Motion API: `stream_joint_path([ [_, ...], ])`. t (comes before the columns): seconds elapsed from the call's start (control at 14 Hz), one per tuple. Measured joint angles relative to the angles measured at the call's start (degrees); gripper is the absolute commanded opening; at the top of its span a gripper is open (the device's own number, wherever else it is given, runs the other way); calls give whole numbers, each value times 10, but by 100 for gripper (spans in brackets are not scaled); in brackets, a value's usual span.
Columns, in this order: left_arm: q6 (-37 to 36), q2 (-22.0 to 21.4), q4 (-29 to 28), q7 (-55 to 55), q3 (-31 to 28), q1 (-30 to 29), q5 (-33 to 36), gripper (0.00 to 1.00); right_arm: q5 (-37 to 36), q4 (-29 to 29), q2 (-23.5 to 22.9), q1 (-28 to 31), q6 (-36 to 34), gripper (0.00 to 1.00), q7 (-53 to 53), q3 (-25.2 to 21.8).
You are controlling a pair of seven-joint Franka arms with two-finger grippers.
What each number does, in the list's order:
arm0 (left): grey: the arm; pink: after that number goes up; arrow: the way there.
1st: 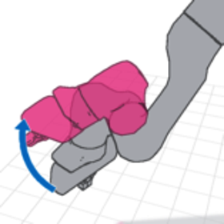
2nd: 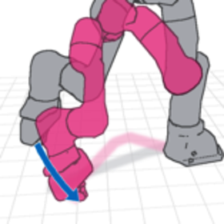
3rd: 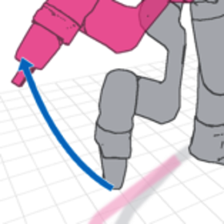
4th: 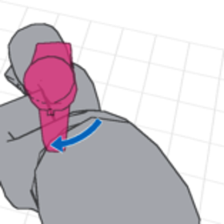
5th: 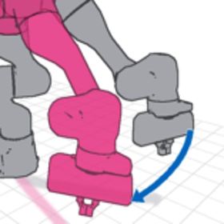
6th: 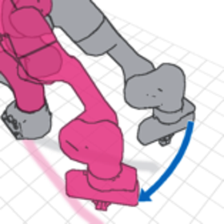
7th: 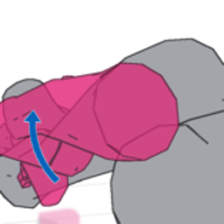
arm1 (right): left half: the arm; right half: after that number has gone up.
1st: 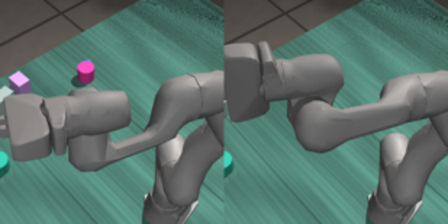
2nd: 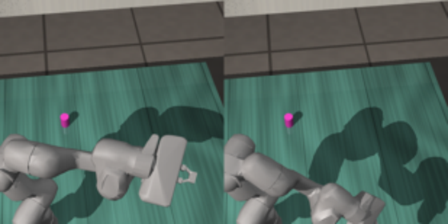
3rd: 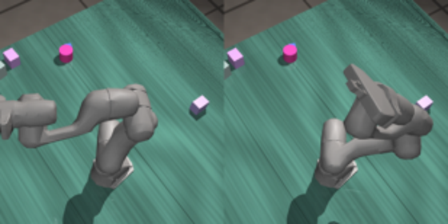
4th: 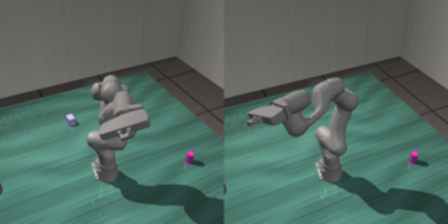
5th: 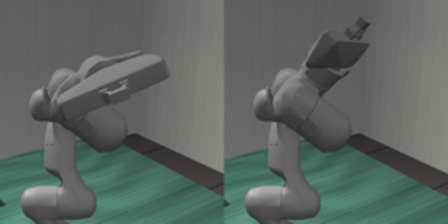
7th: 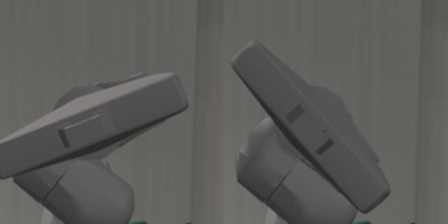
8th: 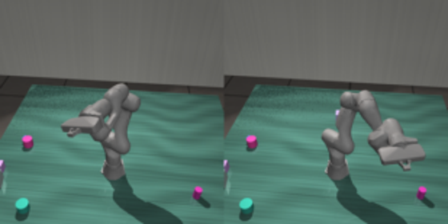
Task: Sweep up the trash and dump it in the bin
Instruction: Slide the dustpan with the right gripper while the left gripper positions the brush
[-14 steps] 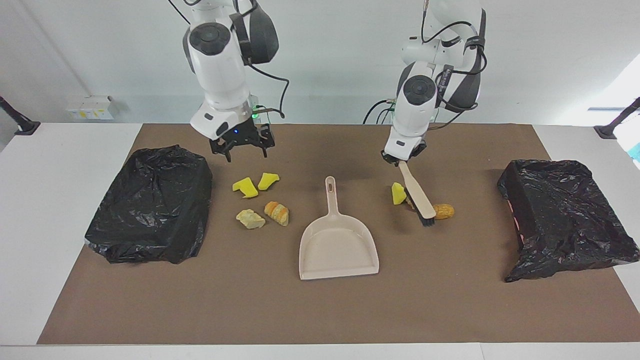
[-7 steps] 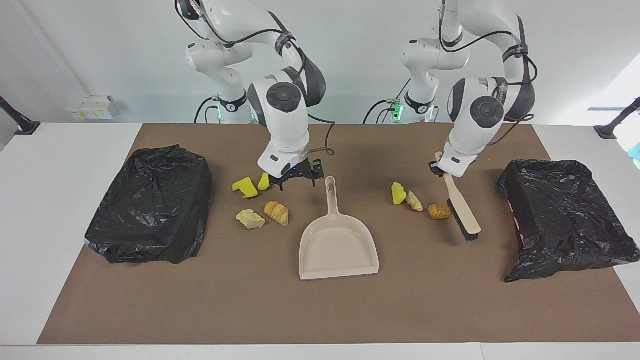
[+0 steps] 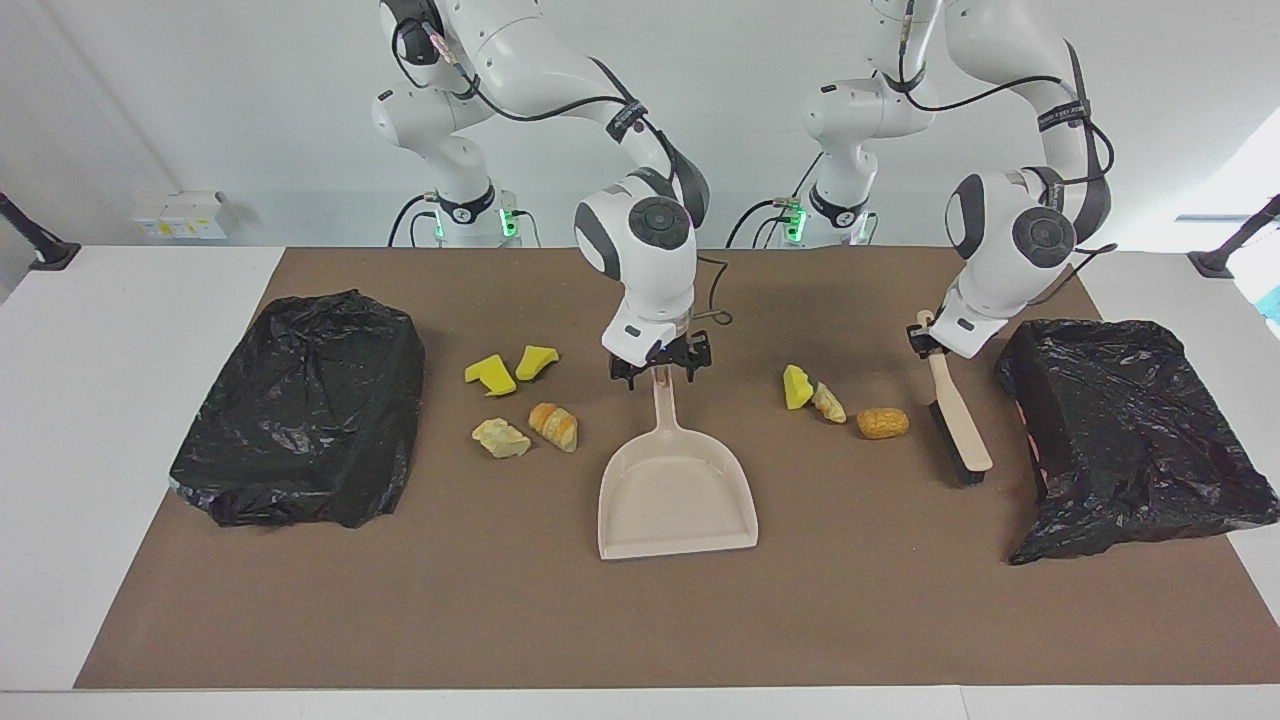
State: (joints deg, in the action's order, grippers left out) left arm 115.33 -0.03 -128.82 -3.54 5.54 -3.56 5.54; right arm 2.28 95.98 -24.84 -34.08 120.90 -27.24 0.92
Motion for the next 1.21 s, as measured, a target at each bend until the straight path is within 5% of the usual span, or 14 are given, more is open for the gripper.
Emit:
stream_joint_path([
  [0.14,6,-12,-23,0,10,4,0,0,0,0,-2,1,13,71,0,-1],
  [0.29,7,-21,-34,-1,14,23,0,0,0,0,-3,1,16,32,0,-1],
  [0.5,7,-30,-45,-8,16,52,-2,0,1,0,-3,1,20,0,0,-1],
  [0.93,7,-37,-52,-24,17,85,-14,0,1,0,-3,2,23,0,16,-2],
  [1.21,7,-41,-59,-36,17,103,-37,0,1,0,2,33,17,0,197,-3],
])
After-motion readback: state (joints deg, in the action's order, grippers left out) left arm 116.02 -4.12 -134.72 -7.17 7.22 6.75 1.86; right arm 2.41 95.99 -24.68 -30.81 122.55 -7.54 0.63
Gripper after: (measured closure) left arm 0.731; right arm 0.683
